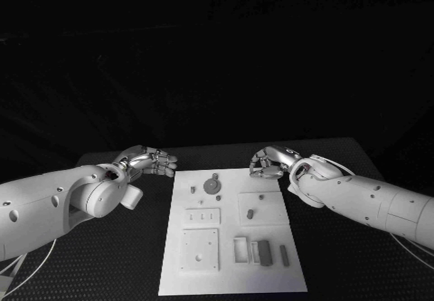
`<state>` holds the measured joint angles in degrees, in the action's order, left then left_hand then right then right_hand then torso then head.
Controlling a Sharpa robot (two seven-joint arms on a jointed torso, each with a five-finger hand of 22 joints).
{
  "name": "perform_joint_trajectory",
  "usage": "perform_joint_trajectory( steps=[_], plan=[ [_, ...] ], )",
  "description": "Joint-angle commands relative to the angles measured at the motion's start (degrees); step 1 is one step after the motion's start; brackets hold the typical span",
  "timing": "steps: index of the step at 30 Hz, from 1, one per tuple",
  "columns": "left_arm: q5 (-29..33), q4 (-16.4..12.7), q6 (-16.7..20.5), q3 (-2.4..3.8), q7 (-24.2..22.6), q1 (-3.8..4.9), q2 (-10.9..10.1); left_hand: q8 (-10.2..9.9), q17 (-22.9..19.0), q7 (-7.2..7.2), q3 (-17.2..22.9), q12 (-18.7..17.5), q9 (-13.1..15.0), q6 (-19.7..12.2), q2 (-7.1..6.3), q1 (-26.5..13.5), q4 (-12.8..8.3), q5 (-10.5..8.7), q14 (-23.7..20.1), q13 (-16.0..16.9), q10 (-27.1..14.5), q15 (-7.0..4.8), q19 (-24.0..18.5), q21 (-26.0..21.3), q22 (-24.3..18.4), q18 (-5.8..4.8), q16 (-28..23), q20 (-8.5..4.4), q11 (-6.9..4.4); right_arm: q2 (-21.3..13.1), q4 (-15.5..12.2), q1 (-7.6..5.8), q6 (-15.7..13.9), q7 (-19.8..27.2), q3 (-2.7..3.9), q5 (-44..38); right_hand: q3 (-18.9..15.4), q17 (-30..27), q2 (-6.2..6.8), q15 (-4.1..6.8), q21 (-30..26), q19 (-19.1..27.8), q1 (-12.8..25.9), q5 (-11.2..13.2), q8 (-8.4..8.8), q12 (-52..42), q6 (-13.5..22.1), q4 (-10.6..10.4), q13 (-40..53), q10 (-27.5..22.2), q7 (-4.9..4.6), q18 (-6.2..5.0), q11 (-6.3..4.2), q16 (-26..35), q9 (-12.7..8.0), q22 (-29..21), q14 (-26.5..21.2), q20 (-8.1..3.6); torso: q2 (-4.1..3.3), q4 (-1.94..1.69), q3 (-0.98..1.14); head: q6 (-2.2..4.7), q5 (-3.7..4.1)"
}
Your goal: Assemble the parts on the task board
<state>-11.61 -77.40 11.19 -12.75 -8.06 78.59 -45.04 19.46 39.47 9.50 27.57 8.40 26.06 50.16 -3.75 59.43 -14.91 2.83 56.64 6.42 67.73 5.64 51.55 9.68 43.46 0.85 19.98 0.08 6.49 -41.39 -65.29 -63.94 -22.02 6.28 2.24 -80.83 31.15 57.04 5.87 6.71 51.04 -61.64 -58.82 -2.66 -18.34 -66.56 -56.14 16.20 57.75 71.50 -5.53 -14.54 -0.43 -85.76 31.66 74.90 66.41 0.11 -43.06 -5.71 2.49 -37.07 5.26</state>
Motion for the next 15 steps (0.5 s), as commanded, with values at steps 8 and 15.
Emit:
perform_joint_trajectory(
  steps=[8,15],
  plan=[
    [-9.22,0.65,-2.8,0.1,14.69,0.86,2.95,0.55,2.14,-0.65,-1.39,1.89,-0.11,2.06,-1.89,-7.07,3.92,-0.02,3.14,1.95,3.15,-1.25,3.04,1.41,0.91,1.05,1.72,-1.17,-1.42,0.87,-8.35,-1.51,4.01,-7.75,-0.03,-5.04,-0.29,-0.03,0.09,0.02,0.36,-0.58,1.11,-0.12,-0.2,-0.09,-0.33,-0.23,-0.12,0.32,-0.01,-0.46,-0.43,-0.24,0.22,0.66,0.51,-0.14,0.66,0.37,-0.39,0.42,-1.09],
    [-14.36,1.57,-4.97,0.02,19.26,1.76,5.58,1.06,7.19,-1.9,-6.28,6.04,-0.02,4.27,0.05,-13.8,5.93,0.09,7.79,6.69,8.19,-4.28,6.8,3.2,2.24,1.58,5.83,-3.4,-4.43,2.51,-10.81,-1.67,4.81,-8.55,-0.07,-5.65,-0.26,-0.02,0.12,0.03,0.35,-0.62,1.17,-0.12,-0.2,-0.08,-0.34,-0.26,-0.12,0.34,0.01,-0.46,-0.44,-0.23,0.26,0.65,0.56,-0.16,1.04,0.43,-0.59,-0.02,-1.78]
  ],
)
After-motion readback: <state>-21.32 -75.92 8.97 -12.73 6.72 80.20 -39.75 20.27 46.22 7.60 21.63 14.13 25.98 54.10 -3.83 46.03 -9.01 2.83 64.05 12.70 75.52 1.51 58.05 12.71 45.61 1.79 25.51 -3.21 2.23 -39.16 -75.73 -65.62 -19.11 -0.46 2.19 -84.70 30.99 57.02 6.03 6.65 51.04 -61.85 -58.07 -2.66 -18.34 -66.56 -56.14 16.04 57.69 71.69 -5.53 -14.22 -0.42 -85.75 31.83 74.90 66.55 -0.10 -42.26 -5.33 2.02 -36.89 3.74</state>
